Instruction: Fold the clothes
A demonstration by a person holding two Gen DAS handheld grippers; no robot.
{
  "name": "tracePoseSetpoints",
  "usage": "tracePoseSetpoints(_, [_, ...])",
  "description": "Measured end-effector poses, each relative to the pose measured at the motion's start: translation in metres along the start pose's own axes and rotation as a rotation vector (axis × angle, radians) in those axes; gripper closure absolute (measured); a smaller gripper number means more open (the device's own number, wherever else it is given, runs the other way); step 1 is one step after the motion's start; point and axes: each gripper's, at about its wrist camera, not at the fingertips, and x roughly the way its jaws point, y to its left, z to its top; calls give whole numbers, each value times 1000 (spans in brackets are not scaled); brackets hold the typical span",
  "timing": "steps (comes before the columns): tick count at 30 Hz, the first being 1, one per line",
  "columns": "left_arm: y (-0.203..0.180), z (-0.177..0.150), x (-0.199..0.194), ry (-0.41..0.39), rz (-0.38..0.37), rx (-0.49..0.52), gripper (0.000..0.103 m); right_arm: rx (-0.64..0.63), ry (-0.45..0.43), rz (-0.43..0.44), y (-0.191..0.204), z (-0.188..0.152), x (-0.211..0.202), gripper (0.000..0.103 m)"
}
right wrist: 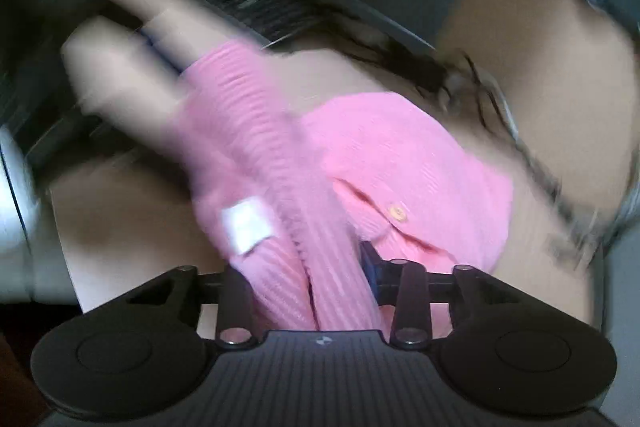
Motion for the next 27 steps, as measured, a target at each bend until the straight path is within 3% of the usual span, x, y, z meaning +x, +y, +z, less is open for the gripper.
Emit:
tracePoseSetpoints(2, [0,-3,-11,-17,5,27,6,128,1,49,-27,7,-6,74])
tracePoseSetpoints(7, [-2,-16,-26,-35,62,137,5,209,53,112,-47,8,-9,80])
tracePoseSetpoints(12, [-18,-17,-16,-47,43,266,5,79,111,187,-22,-10,-38,82])
tracePoseSetpoints(16, [-36,-13,-9,-92,-38,387,4,-10,149,234,-12,-8,-68,82])
tracePoseSetpoints(21, [-43,-5,10,-70,-272,420,2,-104,166,257,-26,22,-78,82])
tracePoseSetpoints(24, [-36,-4,30,-7,-381,346,2,-151,187,211,-42,37,-41,71])
tracePoseSetpoints(27, [-21,-5,46,25,-376,225,2,-148,198,141,-54,40,4,46])
